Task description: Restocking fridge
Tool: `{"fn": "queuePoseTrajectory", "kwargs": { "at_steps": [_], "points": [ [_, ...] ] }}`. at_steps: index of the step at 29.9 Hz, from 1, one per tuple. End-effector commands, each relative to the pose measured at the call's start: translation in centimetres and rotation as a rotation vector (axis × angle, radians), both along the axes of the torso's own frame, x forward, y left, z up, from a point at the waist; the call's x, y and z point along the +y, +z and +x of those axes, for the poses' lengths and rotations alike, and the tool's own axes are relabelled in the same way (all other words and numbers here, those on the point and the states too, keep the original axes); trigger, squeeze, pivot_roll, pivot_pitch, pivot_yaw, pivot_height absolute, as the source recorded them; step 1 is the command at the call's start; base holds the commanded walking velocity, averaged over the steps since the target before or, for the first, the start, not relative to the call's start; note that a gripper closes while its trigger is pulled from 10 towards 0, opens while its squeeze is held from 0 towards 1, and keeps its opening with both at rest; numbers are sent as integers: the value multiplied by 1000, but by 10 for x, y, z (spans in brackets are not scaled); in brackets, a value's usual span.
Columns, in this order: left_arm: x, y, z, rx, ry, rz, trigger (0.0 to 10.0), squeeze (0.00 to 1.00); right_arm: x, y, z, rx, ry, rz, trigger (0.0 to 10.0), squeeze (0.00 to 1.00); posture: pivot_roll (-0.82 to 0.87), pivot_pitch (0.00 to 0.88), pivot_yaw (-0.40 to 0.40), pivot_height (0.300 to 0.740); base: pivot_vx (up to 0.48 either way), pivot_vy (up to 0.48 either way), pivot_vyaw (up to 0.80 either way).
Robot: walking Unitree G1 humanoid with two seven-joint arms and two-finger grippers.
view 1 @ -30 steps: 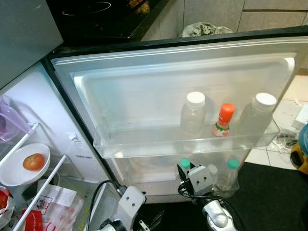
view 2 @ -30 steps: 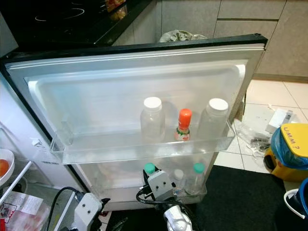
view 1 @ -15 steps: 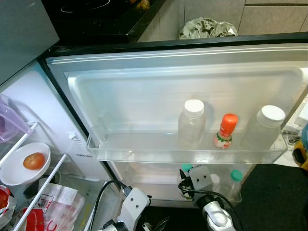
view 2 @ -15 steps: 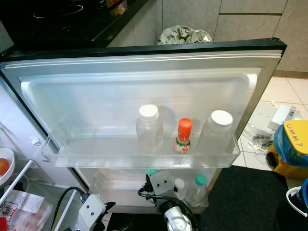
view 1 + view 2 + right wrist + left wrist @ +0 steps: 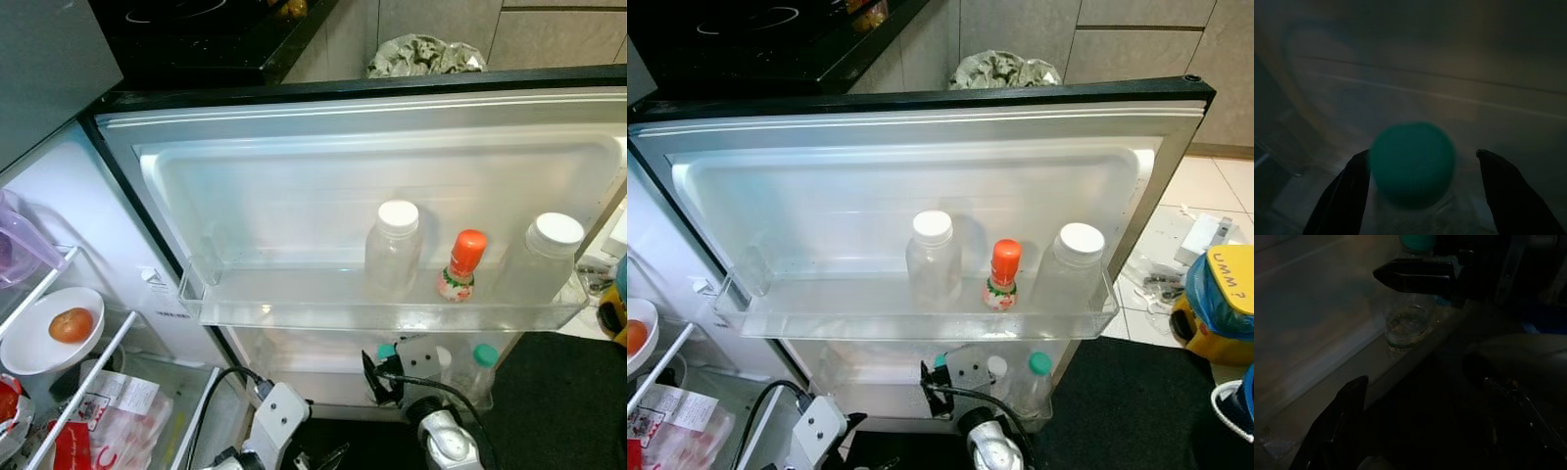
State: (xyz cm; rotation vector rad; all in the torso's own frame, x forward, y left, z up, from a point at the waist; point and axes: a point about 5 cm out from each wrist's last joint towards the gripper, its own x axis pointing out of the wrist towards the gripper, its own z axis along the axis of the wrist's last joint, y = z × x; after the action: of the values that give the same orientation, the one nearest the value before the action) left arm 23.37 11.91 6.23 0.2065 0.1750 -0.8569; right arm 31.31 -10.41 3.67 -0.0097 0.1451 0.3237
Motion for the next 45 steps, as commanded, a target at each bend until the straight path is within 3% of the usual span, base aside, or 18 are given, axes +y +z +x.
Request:
{"fn": "queuePoseTrajectory", "kwargs": {
  "at_steps": [1,7,8,11,12,13,17,22,25,30,34,37,40,45],
  "points": [
    [1,-9,-3,32,-13,35,10000,0,-1,-10,-9,33,11,31,10000,0,116,292,57,602,0,0,0],
    [-2,-10,3,25,-7,30,10000,0,-3,-8,-12,12,41,91,10000,0,80,270,50,602,0,0,0],
    [-4,-10,5,24,-5,26,10000,0,-5,-7,-13,1,45,87,10000,1000,70,266,48,602,0,0,0],
    [-7,-11,7,24,-3,21,10000,0,-7,-7,-14,-11,54,74,10000,1000,64,263,47,602,0,0,0],
    [-10,-12,8,25,-4,18,10000,0,-11,-6,-14,-25,43,55,10000,937,43,249,45,602,0,0,0],
    [-12,-13,9,26,-8,17,10000,0,-15,-4,-13,-39,35,46,10000,0,37,244,45,602,0,0,0],
    [-17,-16,11,29,-12,14,10000,0,-25,1,-14,-71,18,70,10000,0,17,227,42,602,0,0,0],
    [-16,-21,11,36,-1,22,10000,0,-24,2,-19,-68,79,111,10000,0,-16,189,43,602,0,0,0],
    [-10,-31,13,46,50,53,10000,0,-24,-3,-29,14,209,110,10000,0,-36,160,25,602,0,0,0],
    [-1,-39,13,63,110,69,10000,0,-30,-6,-39,101,291,96,10000,0,-54,138,5,602,0,0,0],
    [4,-48,4,95,111,75,10000,0,-47,-11,-55,254,337,89,10000,0,-66,105,-20,602,0,0,0],
    [7,-50,3,101,133,74,10000,0,-53,-11,-59,275,353,74,10000,0,-69,101,-23,602,0,0,0],
    [18,-56,3,108,219,88,10000,0,-76,-8,-64,302,344,-32,10000,0,-79,98,-24,602,0,0,0],
    [28,-60,5,109,287,98,10000,0,-75,4,-75,346,420,111,10000,0,-85,93,-15,602,0,0,0]
  ]
}}
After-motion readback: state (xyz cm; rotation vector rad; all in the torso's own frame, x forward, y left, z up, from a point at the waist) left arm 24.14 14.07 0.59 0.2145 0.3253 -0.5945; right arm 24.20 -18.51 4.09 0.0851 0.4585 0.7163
